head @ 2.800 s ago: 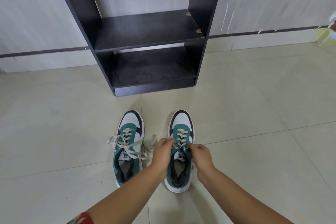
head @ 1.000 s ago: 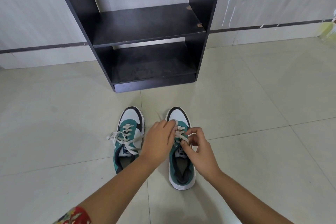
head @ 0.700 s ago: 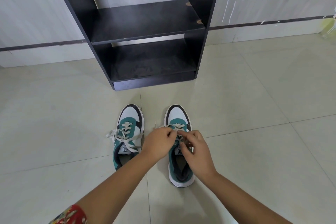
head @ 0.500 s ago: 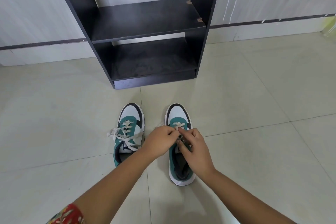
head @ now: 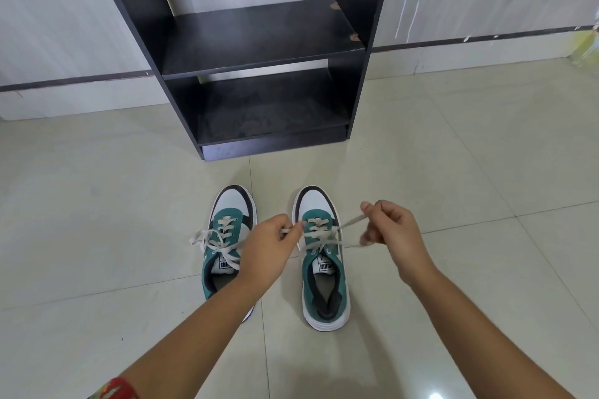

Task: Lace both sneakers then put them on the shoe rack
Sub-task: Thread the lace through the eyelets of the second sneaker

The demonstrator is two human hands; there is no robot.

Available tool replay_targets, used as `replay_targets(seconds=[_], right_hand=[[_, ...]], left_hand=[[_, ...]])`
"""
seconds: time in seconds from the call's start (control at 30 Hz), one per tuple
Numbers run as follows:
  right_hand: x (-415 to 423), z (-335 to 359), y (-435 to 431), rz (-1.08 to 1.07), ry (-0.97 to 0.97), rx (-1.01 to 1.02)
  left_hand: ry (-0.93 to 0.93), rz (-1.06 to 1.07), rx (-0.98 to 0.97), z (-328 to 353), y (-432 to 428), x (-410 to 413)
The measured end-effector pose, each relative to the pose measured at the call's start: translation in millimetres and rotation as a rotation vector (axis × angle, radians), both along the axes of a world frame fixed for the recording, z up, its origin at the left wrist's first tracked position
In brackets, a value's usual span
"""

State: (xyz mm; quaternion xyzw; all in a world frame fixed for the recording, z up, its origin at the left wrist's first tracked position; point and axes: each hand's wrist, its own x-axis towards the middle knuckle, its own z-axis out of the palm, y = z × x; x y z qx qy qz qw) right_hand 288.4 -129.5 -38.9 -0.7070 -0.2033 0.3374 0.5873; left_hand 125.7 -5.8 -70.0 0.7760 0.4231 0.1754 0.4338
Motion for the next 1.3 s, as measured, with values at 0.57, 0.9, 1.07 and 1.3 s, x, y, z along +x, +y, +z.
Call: replay_targets(seconds=[0.57, 0.9, 1.07, 1.3], right_hand=[[-8, -46, -21, 0.490, -1.001, -1.015], [-30, -38, -4, 0.364, -0.621, -0.426], [-15, -33, -16, 0.141, -0.401, -0.401], [-18, -46, -16, 0.427, -0.565, -0.599]], left_hand=[[0.395, -0.331, 0.238, -30, -9, -14], [0.193, -0.271, 0.281, -28, -16, -8], [0.227, -0.231, 0.360, -23, -10, -16], [0.226, -0.283, 0.188, -22, -18, -12]])
